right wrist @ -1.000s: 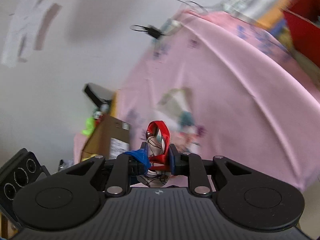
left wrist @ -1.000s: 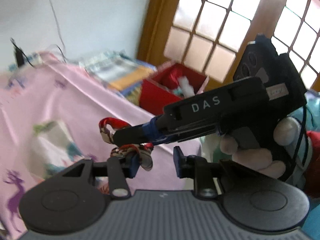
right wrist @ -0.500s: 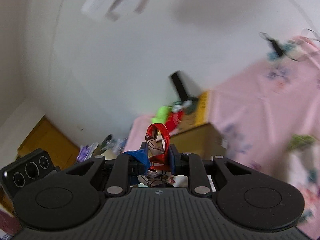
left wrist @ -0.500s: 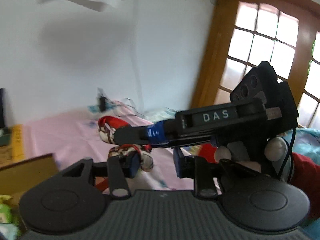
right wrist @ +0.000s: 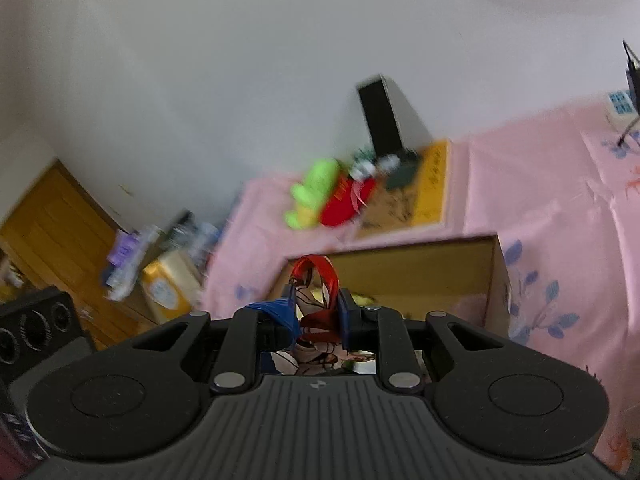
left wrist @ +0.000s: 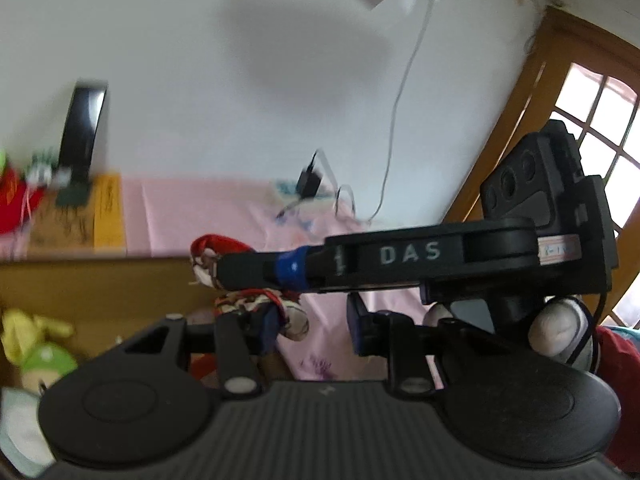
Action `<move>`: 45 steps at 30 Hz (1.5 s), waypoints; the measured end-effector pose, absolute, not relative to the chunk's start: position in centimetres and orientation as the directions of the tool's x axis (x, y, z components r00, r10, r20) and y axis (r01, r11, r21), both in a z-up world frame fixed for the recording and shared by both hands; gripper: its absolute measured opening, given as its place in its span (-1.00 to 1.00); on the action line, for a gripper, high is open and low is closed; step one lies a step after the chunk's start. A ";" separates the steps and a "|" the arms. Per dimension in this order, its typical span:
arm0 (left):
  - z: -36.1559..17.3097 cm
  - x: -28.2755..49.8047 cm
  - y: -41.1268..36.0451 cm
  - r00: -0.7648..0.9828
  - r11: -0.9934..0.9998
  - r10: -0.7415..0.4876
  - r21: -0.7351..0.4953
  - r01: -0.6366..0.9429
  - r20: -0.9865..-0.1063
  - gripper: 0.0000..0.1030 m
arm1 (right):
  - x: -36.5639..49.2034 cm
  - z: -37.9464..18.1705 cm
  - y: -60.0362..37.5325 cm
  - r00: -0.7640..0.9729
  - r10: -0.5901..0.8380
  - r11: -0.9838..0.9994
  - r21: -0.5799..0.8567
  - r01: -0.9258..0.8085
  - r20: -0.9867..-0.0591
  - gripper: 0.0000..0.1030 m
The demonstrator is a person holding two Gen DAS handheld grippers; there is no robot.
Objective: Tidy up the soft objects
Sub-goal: 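Carry the red strap into the box onto the teddy and open both grippers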
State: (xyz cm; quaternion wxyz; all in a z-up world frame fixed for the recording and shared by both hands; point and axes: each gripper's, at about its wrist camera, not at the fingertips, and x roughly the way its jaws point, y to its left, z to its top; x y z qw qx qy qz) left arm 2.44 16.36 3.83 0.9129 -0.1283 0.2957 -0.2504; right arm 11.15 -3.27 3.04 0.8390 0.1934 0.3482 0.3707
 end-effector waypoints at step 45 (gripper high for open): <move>-2.8 5.5 20.2 0.561 0.846 -0.533 -0.382 0.372 -0.633 -0.40 | 11.4 -2.1 -3.9 0.647 0.458 0.876 0.435 -0.209 -0.610 -0.87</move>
